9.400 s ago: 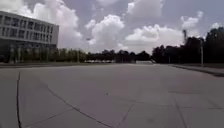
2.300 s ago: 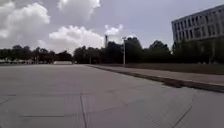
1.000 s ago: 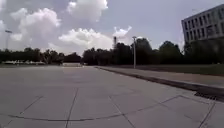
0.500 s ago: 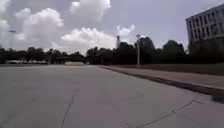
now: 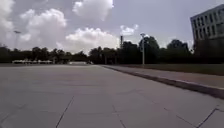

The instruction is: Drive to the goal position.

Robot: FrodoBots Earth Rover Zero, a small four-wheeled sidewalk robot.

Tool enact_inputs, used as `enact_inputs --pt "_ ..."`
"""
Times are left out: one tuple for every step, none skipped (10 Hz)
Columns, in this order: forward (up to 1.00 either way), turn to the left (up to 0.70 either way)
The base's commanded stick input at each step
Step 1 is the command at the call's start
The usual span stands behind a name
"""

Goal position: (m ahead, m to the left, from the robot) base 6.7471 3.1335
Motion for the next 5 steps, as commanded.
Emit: enact_inputs --pt "0.7 0.01" --pt "0.7 0.06" --pt "0.7 0.06" --pt "0.7 0.06" --pt "0.7 0.06"
